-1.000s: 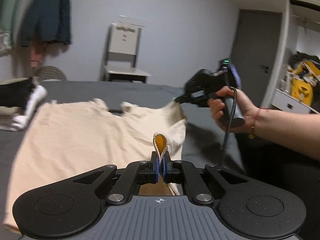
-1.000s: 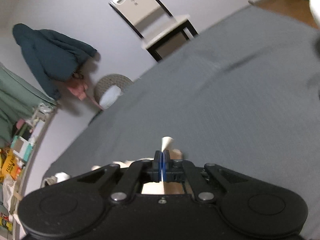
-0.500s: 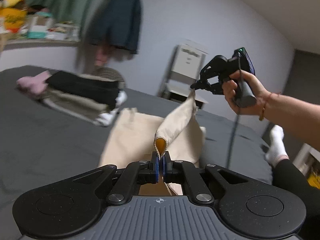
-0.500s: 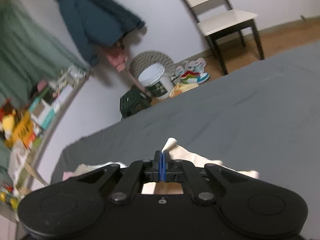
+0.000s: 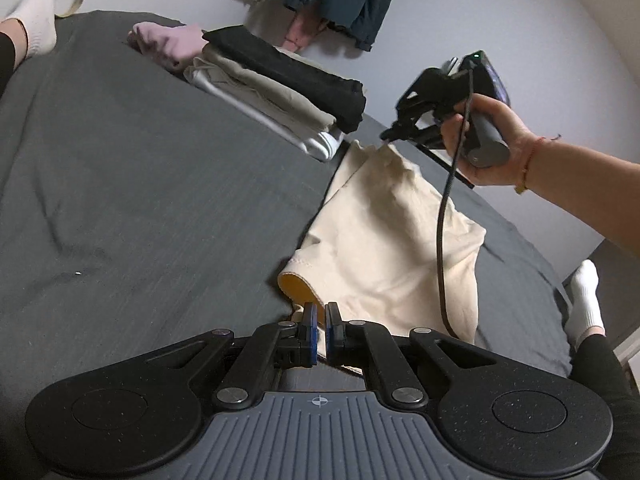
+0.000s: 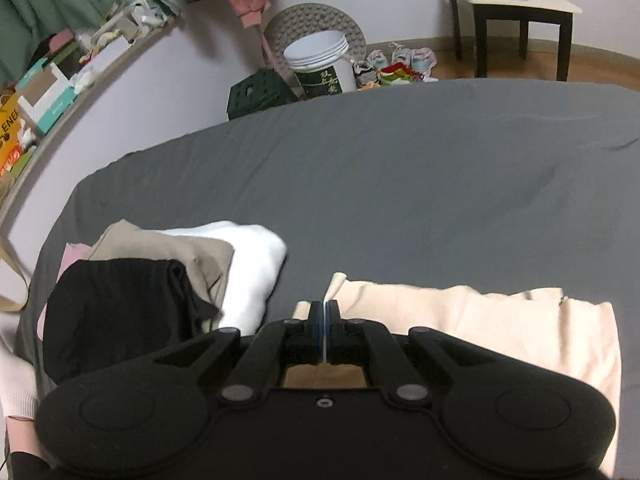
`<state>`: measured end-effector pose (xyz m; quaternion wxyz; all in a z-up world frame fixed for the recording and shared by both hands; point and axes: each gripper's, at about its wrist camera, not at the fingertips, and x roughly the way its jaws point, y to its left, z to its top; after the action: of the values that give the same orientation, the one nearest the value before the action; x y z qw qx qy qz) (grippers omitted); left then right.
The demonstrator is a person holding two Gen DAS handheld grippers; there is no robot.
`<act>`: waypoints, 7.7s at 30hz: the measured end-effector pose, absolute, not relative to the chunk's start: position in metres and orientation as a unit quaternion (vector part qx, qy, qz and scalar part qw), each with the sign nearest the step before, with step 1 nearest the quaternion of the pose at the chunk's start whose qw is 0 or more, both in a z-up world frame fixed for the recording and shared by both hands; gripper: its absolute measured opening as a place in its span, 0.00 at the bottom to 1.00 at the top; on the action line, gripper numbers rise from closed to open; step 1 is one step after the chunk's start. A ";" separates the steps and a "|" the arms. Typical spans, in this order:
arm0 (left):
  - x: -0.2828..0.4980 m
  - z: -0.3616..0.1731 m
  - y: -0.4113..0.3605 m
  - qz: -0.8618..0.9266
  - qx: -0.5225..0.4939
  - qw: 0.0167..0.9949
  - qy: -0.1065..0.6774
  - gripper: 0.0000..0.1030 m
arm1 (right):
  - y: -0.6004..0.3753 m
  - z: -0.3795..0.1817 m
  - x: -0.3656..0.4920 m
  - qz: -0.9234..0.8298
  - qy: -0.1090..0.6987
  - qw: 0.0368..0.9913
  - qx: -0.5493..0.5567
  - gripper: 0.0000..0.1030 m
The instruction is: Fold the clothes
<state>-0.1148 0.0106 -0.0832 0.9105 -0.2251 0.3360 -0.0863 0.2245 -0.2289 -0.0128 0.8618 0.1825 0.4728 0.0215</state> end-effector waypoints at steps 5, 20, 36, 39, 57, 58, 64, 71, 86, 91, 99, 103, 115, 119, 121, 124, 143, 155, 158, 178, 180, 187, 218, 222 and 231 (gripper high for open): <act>-0.117 -0.080 0.013 -0.070 -0.246 0.911 0.323 0.04 | -0.223 -0.015 0.230 0.018 0.480 0.865 0.147 0.06; -0.095 -0.083 0.007 -0.057 -0.228 0.920 0.313 0.69 | -0.253 0.008 0.181 0.080 0.479 0.853 0.190 0.38; -0.083 -0.092 0.022 -0.095 -0.295 0.885 0.349 0.43 | -0.242 0.076 -0.082 0.250 0.409 0.876 -0.055 0.63; -0.081 -0.092 0.022 -0.098 -0.292 0.883 0.353 0.41 | -0.212 0.055 -0.115 0.220 0.407 0.872 -0.161 0.62; -0.078 -0.103 0.035 -0.096 -0.334 0.860 0.373 0.14 | -0.125 -0.062 -0.164 0.092 0.305 0.827 -0.464 0.44; -0.078 -0.103 0.035 -0.097 -0.333 0.860 0.373 0.08 | -0.124 -0.066 -0.167 0.091 0.301 0.824 -0.472 0.44; -0.080 -0.100 0.036 -0.105 -0.334 0.862 0.367 0.06 | -0.121 -0.081 -0.177 0.075 0.281 0.819 -0.494 0.25; -0.087 -0.093 0.034 -0.113 -0.343 0.858 0.366 0.05 | -0.134 -0.069 -0.179 0.066 0.299 0.839 -0.450 0.06; -0.116 -0.086 0.015 -0.116 -0.329 0.856 0.380 0.05 | -0.160 -0.061 -0.179 0.049 0.374 0.854 -0.358 0.10; -0.112 -0.101 0.021 -0.097 -0.352 0.838 0.406 0.06 | -0.158 -0.054 -0.183 0.064 0.359 0.858 -0.360 0.43; -0.118 -0.065 0.015 -0.076 -0.283 0.892 0.344 0.36 | -0.214 0.029 -0.165 0.211 0.351 0.911 -0.048 0.58; -0.124 -0.050 0.018 -0.080 -0.279 0.915 0.280 0.74 | -0.258 0.063 -0.115 0.224 0.326 0.908 0.138 0.54; -0.090 -0.092 -0.011 -0.183 -0.278 0.883 0.332 0.74 | -0.269 0.034 0.108 0.126 0.393 0.876 0.249 0.32; -0.087 -0.095 -0.008 -0.183 -0.284 0.880 0.334 0.74 | -0.252 0.006 0.154 0.072 0.422 0.874 0.230 0.28; -0.088 -0.094 -0.008 -0.183 -0.279 0.882 0.332 0.74 | -0.244 -0.003 0.168 0.051 0.423 0.878 0.218 0.27; -0.092 -0.094 -0.012 -0.182 -0.272 0.885 0.331 0.74 | -0.234 -0.014 0.186 0.033 0.431 0.881 0.195 0.26; -0.104 -0.097 -0.017 -0.167 -0.230 0.899 0.332 0.74 | -0.199 -0.005 0.203 0.040 0.438 0.890 0.124 0.02; -0.108 -0.100 -0.017 -0.159 -0.228 0.903 0.327 0.74 | -0.206 -0.018 0.209 0.036 0.474 0.860 0.188 0.19; -0.109 -0.100 -0.016 -0.157 -0.226 0.905 0.323 0.74 | -0.226 -0.002 0.192 0.051 0.455 0.864 0.210 0.33; -0.108 -0.075 -0.019 -0.195 -0.211 0.925 0.249 0.74 | -0.328 0.016 -0.051 0.152 0.456 0.851 0.213 0.60; -0.108 -0.077 -0.023 -0.203 -0.203 0.922 0.261 0.74 | -0.330 0.015 -0.067 0.160 0.458 0.848 0.213 0.62; -0.108 -0.089 -0.028 -0.198 -0.191 0.912 0.303 0.74 | -0.338 -0.005 -0.081 0.182 0.459 0.830 0.261 0.63; -0.117 -0.050 -0.025 -0.153 -0.182 0.903 0.357 0.83 | -0.355 0.039 -0.157 0.106 0.318 0.921 0.199 1.00; -0.118 -0.038 -0.035 -0.105 -0.157 0.913 0.362 0.92 | -0.358 0.049 -0.169 0.072 0.316 0.933 0.158 1.00; -0.103 -0.021 -0.057 0.058 -0.100 0.913 0.391 0.99 | -0.375 0.067 -0.199 -0.003 0.191 0.973 0.126 1.00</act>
<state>-0.1029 -0.0575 -0.0214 0.9130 -0.1002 0.3912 0.0584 -0.1991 -0.3749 0.0671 0.9734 0.1260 0.1911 -0.0028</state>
